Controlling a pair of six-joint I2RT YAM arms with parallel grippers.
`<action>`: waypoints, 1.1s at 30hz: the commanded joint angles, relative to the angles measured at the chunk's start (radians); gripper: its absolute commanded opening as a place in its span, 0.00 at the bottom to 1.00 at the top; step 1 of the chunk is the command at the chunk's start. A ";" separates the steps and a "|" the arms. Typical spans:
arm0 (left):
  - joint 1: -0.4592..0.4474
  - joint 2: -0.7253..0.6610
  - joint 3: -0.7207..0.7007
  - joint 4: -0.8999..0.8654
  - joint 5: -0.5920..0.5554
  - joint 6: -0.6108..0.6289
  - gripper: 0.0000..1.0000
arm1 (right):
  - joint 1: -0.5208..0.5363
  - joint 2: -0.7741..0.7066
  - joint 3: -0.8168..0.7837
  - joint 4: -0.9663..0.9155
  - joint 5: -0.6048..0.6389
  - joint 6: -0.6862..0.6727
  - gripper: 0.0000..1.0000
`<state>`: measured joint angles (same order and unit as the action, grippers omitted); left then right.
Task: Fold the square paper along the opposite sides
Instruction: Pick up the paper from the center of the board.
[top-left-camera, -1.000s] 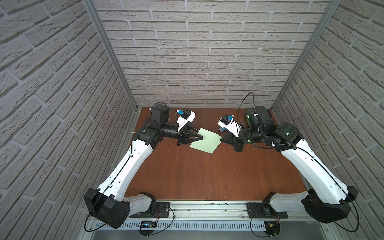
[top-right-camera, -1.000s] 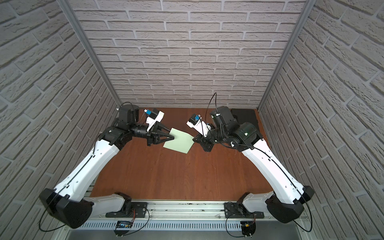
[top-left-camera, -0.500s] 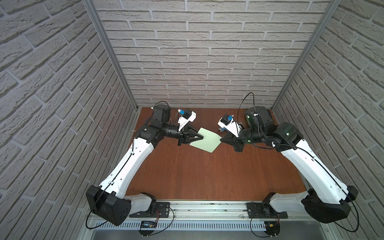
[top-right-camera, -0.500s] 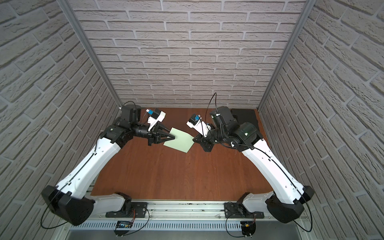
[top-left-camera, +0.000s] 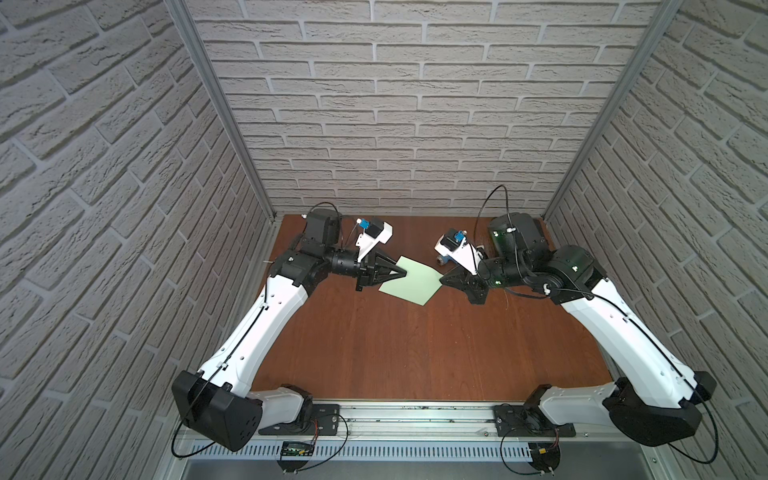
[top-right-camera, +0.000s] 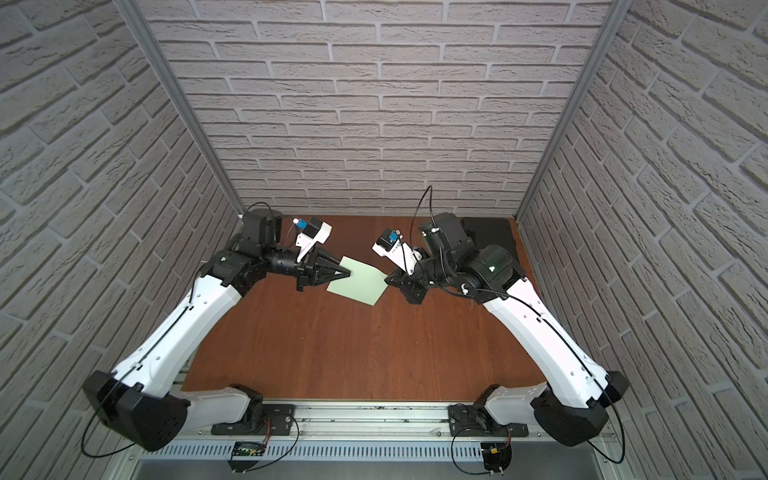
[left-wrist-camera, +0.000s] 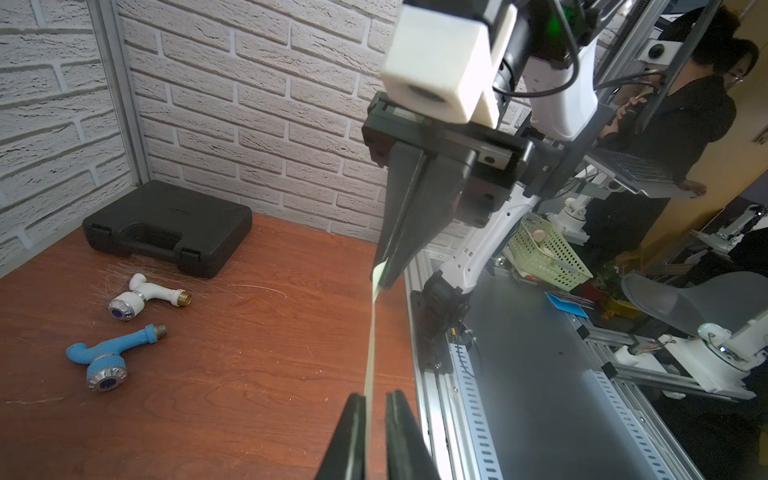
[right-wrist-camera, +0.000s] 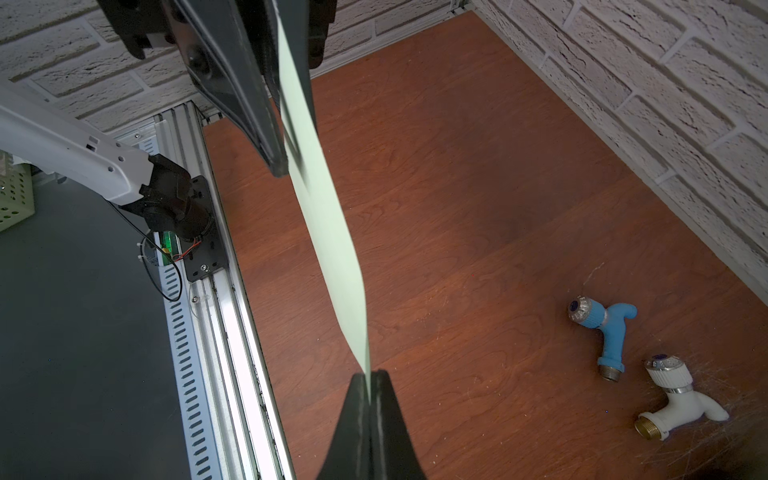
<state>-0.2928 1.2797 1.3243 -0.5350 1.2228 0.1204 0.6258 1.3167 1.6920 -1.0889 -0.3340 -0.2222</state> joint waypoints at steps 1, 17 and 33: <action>-0.005 -0.025 0.019 0.004 -0.010 0.015 0.17 | 0.014 -0.017 -0.005 0.017 0.002 -0.015 0.03; -0.005 -0.039 0.016 0.007 -0.023 0.017 0.16 | 0.020 -0.036 -0.020 0.014 0.024 -0.022 0.03; -0.006 -0.039 0.007 0.031 -0.039 -0.007 0.00 | 0.022 -0.034 -0.017 0.015 0.030 -0.020 0.03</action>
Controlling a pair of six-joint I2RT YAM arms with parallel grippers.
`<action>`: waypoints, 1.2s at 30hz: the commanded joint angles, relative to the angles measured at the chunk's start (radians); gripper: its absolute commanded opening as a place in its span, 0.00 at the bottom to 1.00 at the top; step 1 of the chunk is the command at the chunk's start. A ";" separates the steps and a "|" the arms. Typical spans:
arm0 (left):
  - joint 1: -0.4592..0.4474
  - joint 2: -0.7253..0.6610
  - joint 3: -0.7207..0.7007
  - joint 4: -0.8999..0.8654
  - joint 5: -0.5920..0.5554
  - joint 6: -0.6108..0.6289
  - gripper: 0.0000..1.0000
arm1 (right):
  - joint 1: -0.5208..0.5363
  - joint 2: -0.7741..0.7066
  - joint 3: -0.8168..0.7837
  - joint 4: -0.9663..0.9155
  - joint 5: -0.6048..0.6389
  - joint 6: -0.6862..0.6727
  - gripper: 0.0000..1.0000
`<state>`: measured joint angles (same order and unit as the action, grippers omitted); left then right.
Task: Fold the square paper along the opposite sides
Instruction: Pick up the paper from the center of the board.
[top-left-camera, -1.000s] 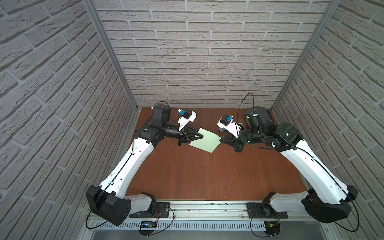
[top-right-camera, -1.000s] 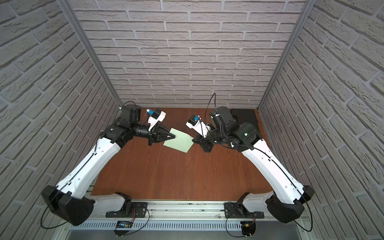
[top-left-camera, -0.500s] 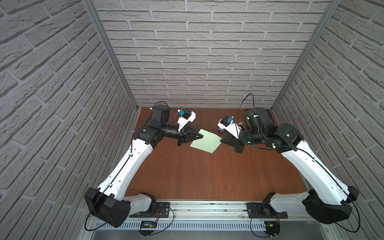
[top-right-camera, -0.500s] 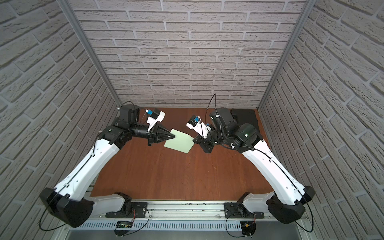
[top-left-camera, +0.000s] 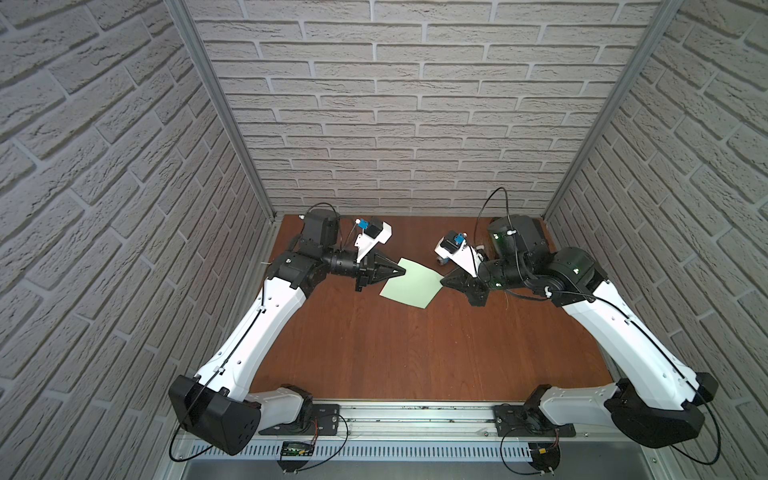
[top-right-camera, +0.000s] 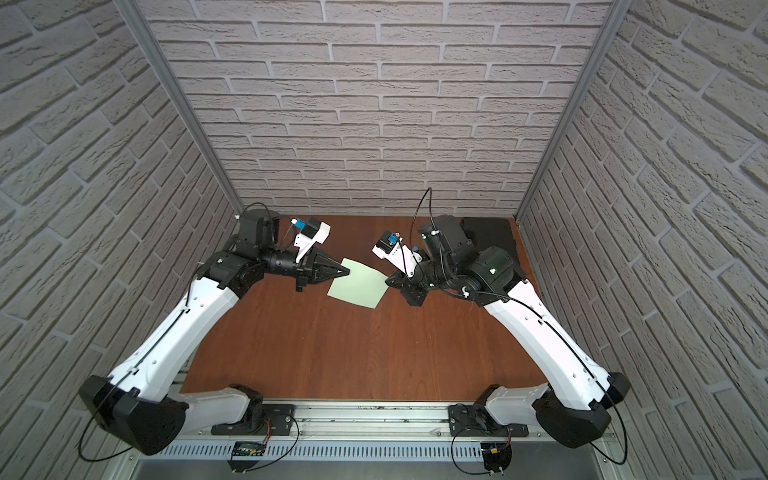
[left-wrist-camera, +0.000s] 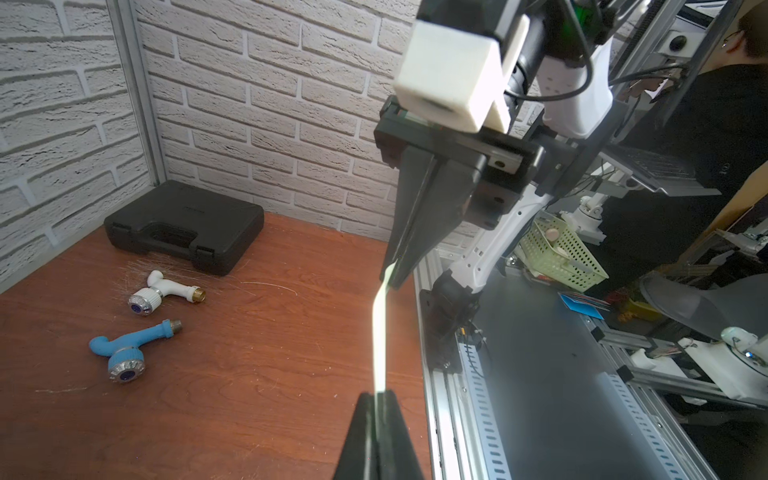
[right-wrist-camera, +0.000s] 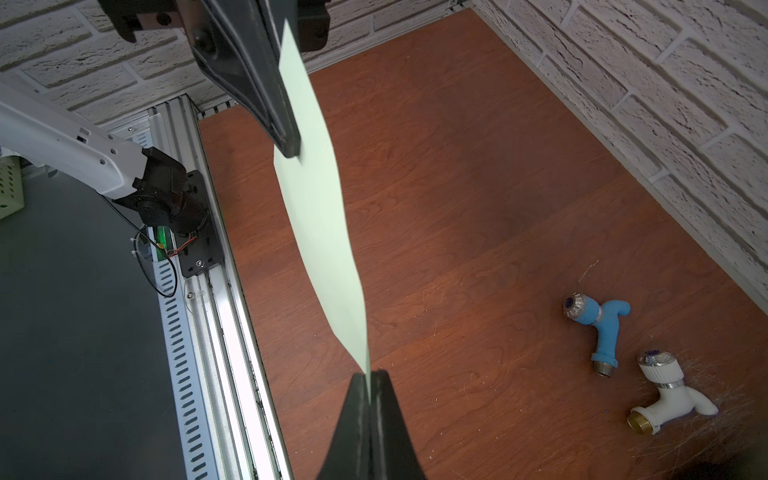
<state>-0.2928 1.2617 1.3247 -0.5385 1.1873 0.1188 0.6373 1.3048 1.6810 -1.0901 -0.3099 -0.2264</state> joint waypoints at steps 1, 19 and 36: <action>-0.007 -0.025 0.004 0.045 -0.005 -0.013 0.00 | 0.010 -0.024 -0.008 0.020 0.018 -0.008 0.04; -0.188 -0.239 -0.376 1.075 -0.444 -0.599 0.00 | -0.103 -0.321 -0.374 0.592 -0.154 0.102 0.99; -0.286 -0.304 -0.389 1.016 -0.632 -0.586 0.00 | -0.303 -0.368 -0.330 0.650 -0.216 0.091 0.84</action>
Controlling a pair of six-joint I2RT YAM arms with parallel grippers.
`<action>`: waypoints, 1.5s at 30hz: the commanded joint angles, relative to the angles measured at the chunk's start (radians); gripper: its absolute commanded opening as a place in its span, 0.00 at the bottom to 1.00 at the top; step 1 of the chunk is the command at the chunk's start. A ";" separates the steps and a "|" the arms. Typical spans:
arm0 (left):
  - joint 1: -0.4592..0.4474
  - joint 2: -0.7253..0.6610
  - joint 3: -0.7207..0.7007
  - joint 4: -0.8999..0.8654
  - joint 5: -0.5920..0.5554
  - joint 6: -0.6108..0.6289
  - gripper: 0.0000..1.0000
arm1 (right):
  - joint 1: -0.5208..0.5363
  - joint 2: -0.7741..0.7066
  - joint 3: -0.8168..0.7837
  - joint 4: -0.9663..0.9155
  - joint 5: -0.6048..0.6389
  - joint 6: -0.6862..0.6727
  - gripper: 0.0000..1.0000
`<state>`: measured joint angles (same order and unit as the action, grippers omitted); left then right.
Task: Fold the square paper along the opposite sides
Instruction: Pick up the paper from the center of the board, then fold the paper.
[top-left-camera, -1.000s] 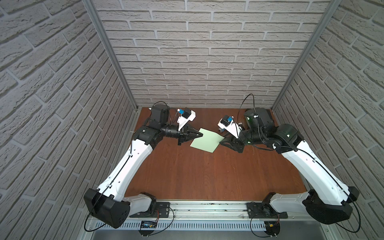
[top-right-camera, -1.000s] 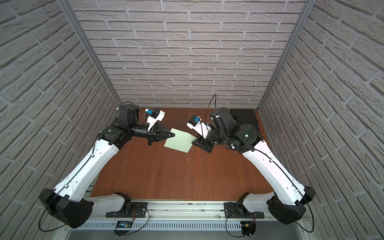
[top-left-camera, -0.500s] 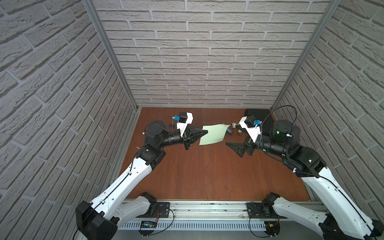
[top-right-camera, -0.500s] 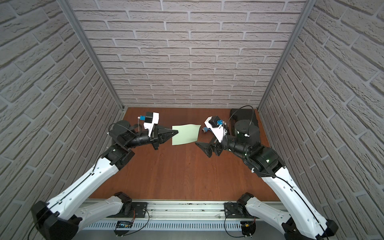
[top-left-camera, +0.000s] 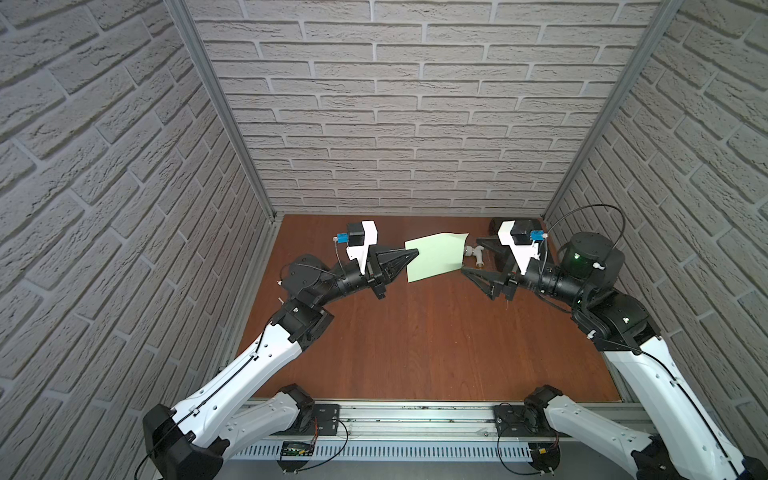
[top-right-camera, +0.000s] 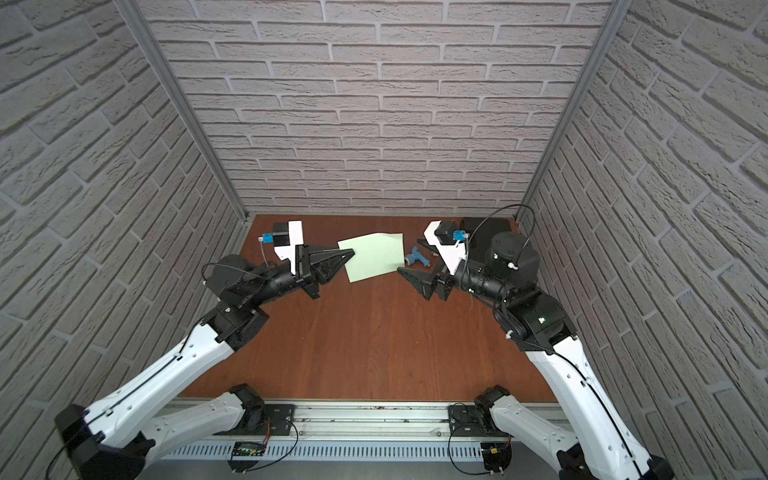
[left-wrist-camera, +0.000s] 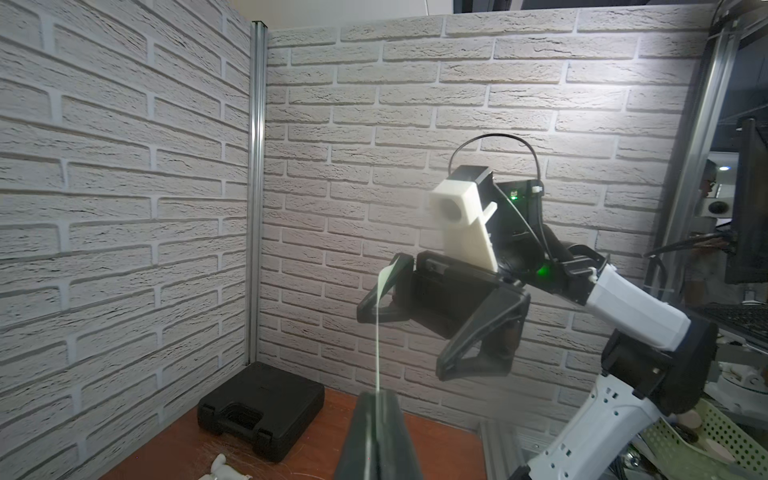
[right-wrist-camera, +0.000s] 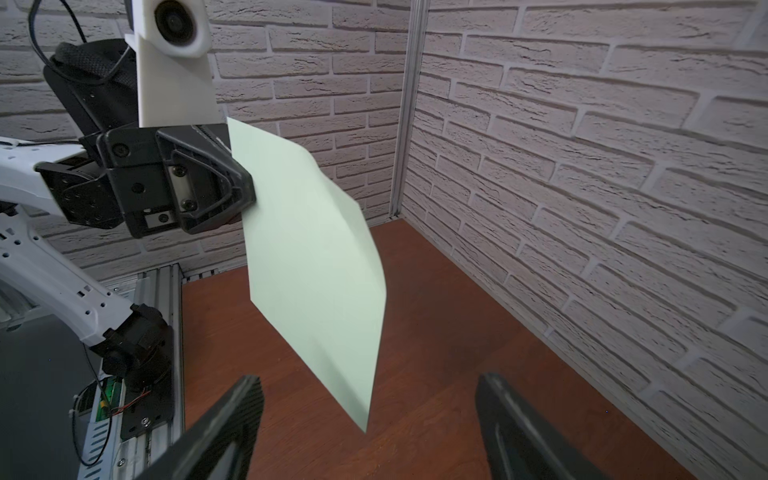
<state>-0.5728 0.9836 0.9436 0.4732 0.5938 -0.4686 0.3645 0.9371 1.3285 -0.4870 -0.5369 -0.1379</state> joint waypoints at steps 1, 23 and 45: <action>-0.008 -0.028 -0.006 0.003 -0.037 -0.005 0.00 | -0.047 0.009 0.027 0.048 0.012 0.009 0.84; -0.048 0.015 0.038 -0.055 -0.072 0.038 0.00 | -0.133 0.125 0.048 0.095 -0.266 0.111 0.73; -0.048 0.079 0.077 -0.009 -0.172 0.033 0.00 | -0.069 0.074 -0.012 0.053 -0.283 0.094 0.72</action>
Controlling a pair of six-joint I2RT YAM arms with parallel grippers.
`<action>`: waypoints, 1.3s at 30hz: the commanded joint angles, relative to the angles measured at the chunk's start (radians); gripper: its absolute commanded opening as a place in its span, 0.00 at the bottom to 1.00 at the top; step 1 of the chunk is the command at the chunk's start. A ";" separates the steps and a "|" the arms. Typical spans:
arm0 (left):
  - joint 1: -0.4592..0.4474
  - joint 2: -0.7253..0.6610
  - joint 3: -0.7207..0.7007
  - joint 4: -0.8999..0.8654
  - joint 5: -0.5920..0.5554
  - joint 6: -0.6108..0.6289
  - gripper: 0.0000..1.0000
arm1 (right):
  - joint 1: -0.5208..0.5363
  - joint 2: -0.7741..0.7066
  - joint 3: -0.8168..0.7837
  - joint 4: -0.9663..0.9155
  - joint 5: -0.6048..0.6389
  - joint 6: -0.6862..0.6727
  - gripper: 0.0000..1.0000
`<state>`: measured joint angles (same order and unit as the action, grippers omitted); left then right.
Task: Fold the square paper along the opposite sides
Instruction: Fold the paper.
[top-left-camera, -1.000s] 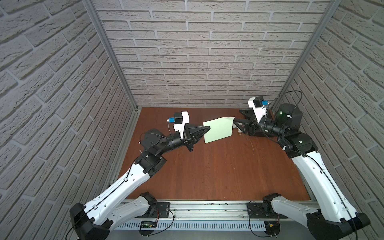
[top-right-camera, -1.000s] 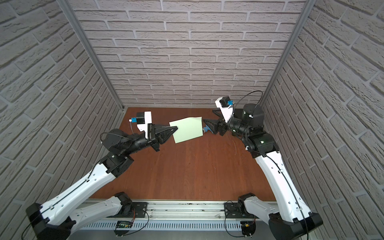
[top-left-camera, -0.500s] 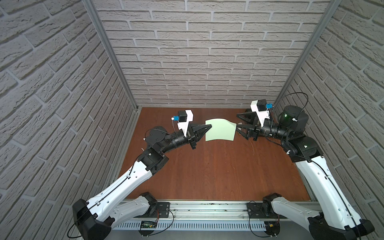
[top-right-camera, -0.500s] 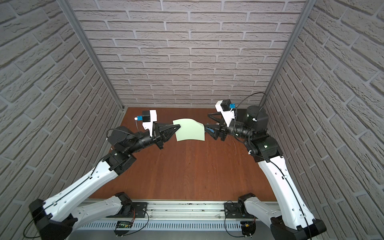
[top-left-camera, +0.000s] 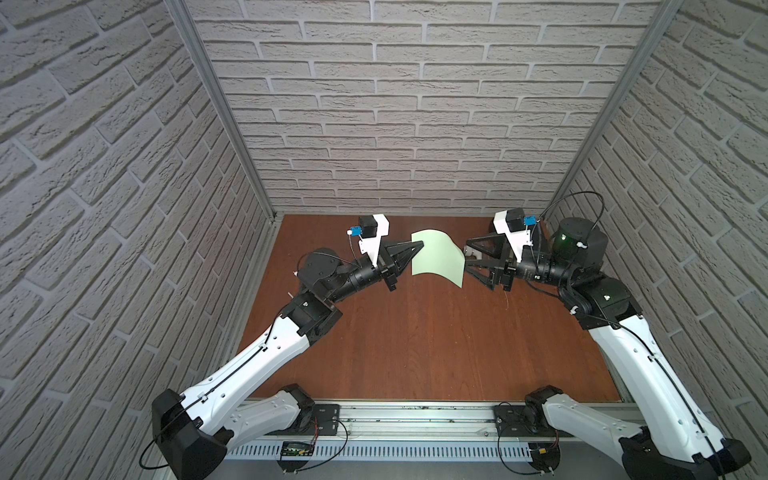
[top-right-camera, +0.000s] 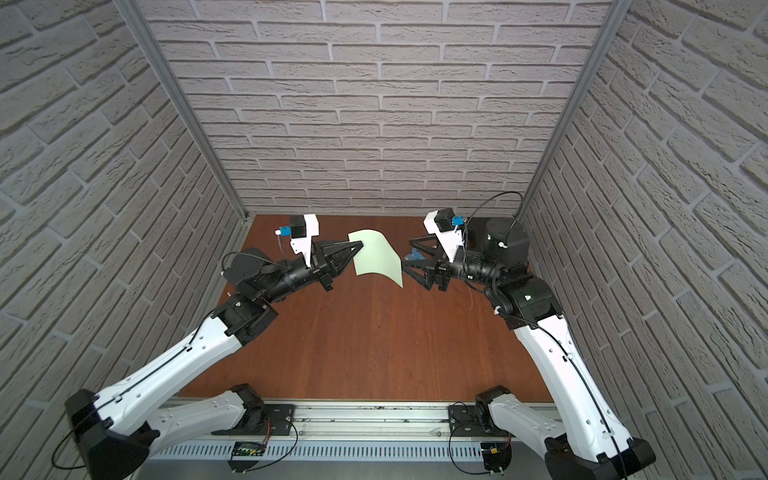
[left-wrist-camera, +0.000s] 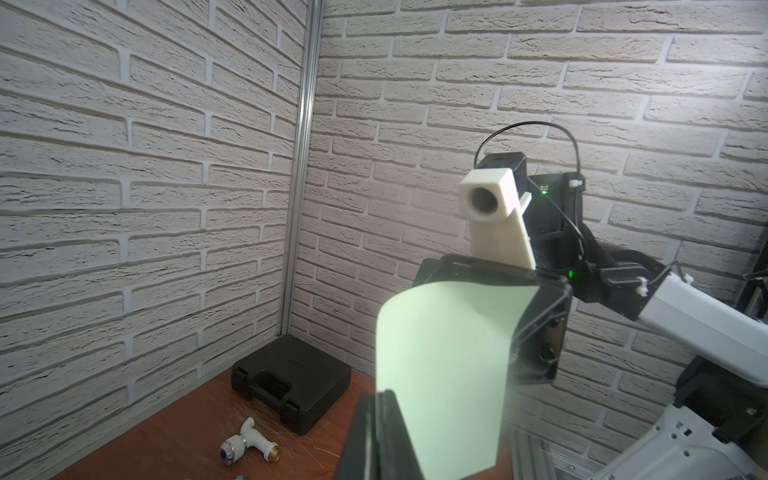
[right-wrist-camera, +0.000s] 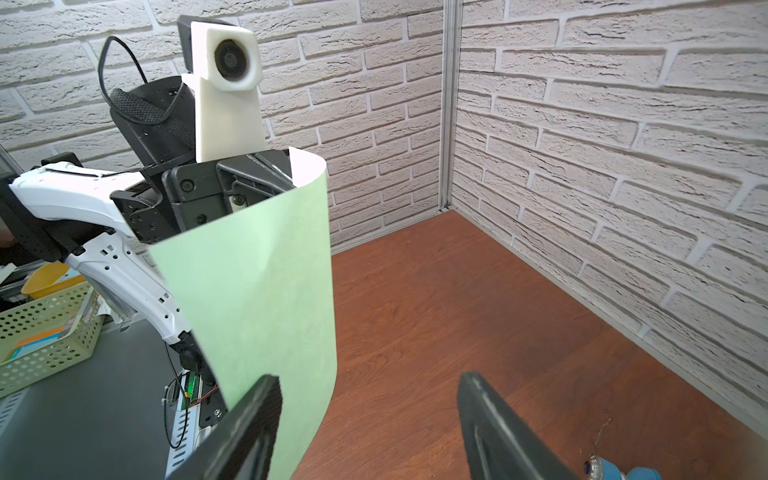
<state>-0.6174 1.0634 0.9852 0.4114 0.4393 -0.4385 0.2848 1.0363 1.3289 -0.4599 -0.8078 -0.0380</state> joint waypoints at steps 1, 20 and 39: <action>-0.003 0.000 0.035 0.053 -0.018 0.004 0.00 | 0.014 -0.024 -0.013 0.027 -0.013 -0.005 0.71; -0.004 0.027 0.036 0.062 -0.008 -0.011 0.00 | 0.111 0.050 0.028 0.015 0.005 -0.022 0.71; -0.007 0.051 0.024 0.096 0.033 -0.063 0.00 | 0.155 0.141 0.091 0.036 0.022 -0.045 0.71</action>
<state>-0.6182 1.1072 0.9951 0.4377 0.4473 -0.4801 0.4301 1.1744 1.3880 -0.4599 -0.7830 -0.0677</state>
